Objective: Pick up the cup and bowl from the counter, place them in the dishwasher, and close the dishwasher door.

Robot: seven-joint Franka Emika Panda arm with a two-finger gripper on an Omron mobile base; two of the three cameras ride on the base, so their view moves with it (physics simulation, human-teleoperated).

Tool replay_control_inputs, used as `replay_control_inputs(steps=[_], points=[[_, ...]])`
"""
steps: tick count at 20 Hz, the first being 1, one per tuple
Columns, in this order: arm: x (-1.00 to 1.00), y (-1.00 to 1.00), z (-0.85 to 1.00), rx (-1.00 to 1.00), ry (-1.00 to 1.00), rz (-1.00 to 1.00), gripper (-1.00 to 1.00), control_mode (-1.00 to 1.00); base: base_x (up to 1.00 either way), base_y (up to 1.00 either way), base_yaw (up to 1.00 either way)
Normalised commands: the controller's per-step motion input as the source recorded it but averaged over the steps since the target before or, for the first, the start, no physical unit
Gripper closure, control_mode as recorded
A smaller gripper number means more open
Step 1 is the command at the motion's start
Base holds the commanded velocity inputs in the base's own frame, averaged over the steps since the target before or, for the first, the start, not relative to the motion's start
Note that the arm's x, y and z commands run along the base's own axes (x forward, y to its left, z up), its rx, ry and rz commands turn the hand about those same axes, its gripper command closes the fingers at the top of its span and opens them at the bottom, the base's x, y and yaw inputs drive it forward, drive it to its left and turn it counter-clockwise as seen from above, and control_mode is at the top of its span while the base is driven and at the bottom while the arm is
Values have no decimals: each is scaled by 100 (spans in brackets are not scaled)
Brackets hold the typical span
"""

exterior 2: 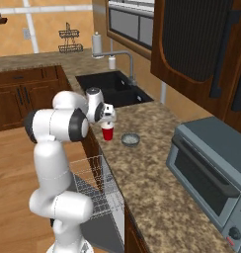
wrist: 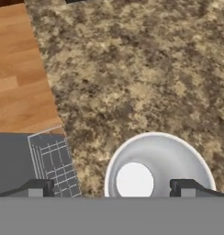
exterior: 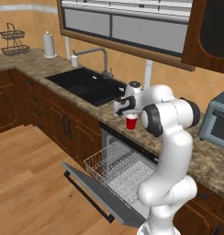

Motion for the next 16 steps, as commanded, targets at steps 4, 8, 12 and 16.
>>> replay_control_inputs(steps=[4, 8, 12, 16], points=[[26, -4, -14, 0, 8, 0, -100, -100, 0, 0, 0], [9, -5, -15, 0, 10, 0, -100, -100, 0, 0, 0], [5, 0, -24, -2, 9, 0, -100, -100, 0, 0, 0], [5, 0, -21, 0, 5, 0, -100, -100, 0, 0, 0]])
